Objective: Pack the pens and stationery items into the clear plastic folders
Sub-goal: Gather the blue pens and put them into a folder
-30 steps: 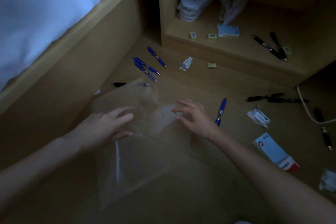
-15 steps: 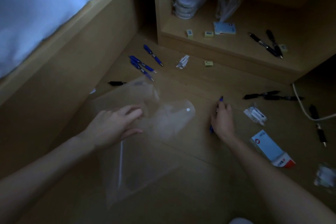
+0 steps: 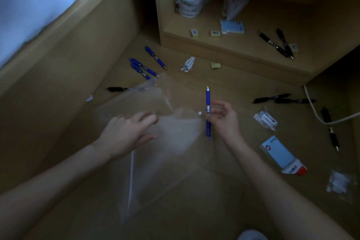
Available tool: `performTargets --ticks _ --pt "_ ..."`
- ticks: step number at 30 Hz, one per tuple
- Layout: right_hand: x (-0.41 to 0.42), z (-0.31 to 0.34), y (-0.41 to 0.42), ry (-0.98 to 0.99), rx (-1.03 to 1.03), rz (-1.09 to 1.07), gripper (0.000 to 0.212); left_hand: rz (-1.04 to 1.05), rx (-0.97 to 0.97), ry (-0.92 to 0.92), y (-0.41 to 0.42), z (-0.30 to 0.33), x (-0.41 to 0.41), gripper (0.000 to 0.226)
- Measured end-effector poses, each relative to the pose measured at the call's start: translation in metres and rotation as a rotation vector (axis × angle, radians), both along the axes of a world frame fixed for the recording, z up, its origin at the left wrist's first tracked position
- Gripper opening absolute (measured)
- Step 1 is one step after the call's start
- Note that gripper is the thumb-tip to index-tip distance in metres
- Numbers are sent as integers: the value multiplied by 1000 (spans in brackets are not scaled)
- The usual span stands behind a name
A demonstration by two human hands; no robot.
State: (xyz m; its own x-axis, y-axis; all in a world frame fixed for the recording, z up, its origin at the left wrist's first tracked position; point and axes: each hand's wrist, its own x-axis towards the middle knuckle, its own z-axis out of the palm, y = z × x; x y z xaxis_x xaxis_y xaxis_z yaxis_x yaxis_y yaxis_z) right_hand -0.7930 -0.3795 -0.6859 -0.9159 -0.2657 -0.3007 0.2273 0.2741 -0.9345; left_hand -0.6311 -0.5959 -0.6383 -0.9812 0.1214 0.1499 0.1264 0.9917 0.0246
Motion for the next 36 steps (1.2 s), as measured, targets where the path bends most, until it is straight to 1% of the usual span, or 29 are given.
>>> performTargets --ticks 3,5,8,10,13,18,24,30,33,36 --pt "9 9 -14 -77 -66 95 40 5 12 25 2 6 -1 36" --pt "15 10 -23 -109 -39 167 42 6 22 33 4 8 0 35" --pt "25 4 -36 -125 119 286 43 5 18 25 9 9 2 35" --pt "31 -2 -44 -87 229 381 40 2 20 15 11 10 3 36" --pt "40 -9 -53 -26 338 492 29 8 25 6 14 11 4 36" --pt "55 -15 -67 35 344 545 16 21 13 -13 18 11 5 36" --pt "58 -17 -72 48 360 623 25 18 19 -63 17 13 6 36" --pt "57 -21 -73 30 384 625 29 22 40 -93 15 19 8 38" --pt "53 -19 -74 -3 368 594 27 30 62 -110 12 21 11 44" --pt "35 -8 -74 3 312 519 27 39 49 -109 7 22 13 38"
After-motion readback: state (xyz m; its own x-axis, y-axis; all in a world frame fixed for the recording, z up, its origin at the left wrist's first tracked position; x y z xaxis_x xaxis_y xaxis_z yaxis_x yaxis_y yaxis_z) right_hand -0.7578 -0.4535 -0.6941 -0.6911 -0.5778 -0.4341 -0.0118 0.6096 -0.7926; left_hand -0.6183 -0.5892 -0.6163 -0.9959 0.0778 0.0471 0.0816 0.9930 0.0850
